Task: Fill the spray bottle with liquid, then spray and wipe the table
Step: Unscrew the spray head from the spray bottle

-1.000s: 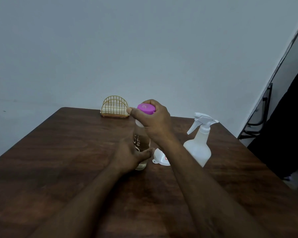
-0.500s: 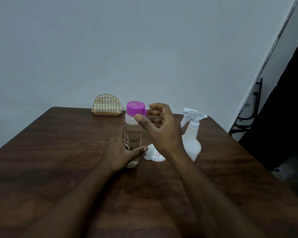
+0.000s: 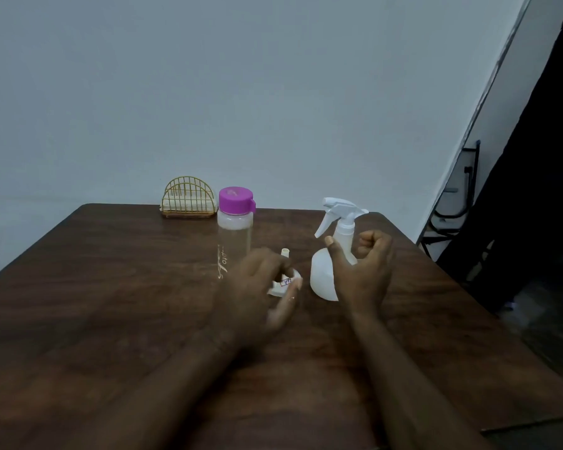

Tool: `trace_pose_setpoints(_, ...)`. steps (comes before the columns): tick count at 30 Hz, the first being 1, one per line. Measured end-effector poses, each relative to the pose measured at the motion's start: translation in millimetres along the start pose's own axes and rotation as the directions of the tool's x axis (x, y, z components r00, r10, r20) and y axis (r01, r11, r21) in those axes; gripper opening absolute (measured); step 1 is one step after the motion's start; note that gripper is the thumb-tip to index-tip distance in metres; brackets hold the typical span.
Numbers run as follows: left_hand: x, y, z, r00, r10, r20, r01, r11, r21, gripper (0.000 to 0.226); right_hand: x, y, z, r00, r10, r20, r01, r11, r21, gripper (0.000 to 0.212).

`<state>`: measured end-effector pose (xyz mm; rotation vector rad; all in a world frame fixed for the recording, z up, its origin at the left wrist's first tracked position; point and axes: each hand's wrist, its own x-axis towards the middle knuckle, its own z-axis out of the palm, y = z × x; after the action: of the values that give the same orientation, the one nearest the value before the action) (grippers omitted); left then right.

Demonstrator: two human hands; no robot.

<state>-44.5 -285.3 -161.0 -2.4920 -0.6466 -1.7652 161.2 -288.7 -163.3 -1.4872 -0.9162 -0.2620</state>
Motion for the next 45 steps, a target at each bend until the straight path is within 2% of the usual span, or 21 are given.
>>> trace_pose_setpoints(3, -3, 4, 27, 0.962, -0.104, 0.254, 0.107, 0.994, 0.002, 0.020, -1, 10, 2, 0.991, 0.065, 0.119, -0.064, 0.998, -0.014, 0.061)
trace_pose_setpoints(6, -3, 1, 52, 0.887, -0.241, 0.394, 0.241, 0.969, 0.052, 0.041, -4, 14, 3, 0.980, 0.095, 0.173, -0.095, 0.995, -0.010, 0.054)
trace_pose_setpoints(9, 4, -2, 71, 0.833, -0.413, 0.367, 0.431, 0.901, 0.035, 0.060, -6, 14, 3, 0.981, 0.075, 0.180, -0.073, 0.997, -0.022, 0.050)
trace_pose_setpoints(13, 10, -1, 89, 0.803, -0.453, 0.389, 0.471, 0.881, 0.054, 0.072, -5, 14, 1, 0.986, 0.059, 0.158, -0.060, 0.998, 0.000, 0.051)
trace_pose_setpoints(18, 10, -2, 95, 0.778, -0.473, 0.413, 0.492, 0.868, 0.069, 0.085, -3, 9, -1, 0.985, 0.069, 0.156, -0.078, 0.995, 0.055, 0.050)
trace_pose_setpoints(22, 3, 0, 92, 0.759, -0.491, 0.428, 0.509, 0.857, 0.082, 0.097, 4, 4, -1, 0.975, 0.135, 0.174, -0.177, 0.952, 0.250, 0.041)
trace_pose_setpoints(28, 2, 5, 91, 0.761, -0.480, 0.436, 0.517, 0.855, 0.040, 0.102, 9, -2, -3, 0.970, 0.122, 0.211, -0.203, 0.881, 0.427, 0.028)
trace_pose_setpoints(37, 2, 4, 92, 0.800, -0.489, 0.349, 0.496, 0.865, 0.075, 0.109, 10, 1, -2, 0.949, 0.097, 0.298, -0.237, 0.846, 0.477, 0.018)
trace_pose_setpoints(45, 3, 1, 94, 0.798, -0.454, 0.396, 0.474, 0.879, 0.052, 0.112, 8, -3, -2, 0.950, 0.074, 0.303, -0.222, 0.844, 0.488, 0.006)
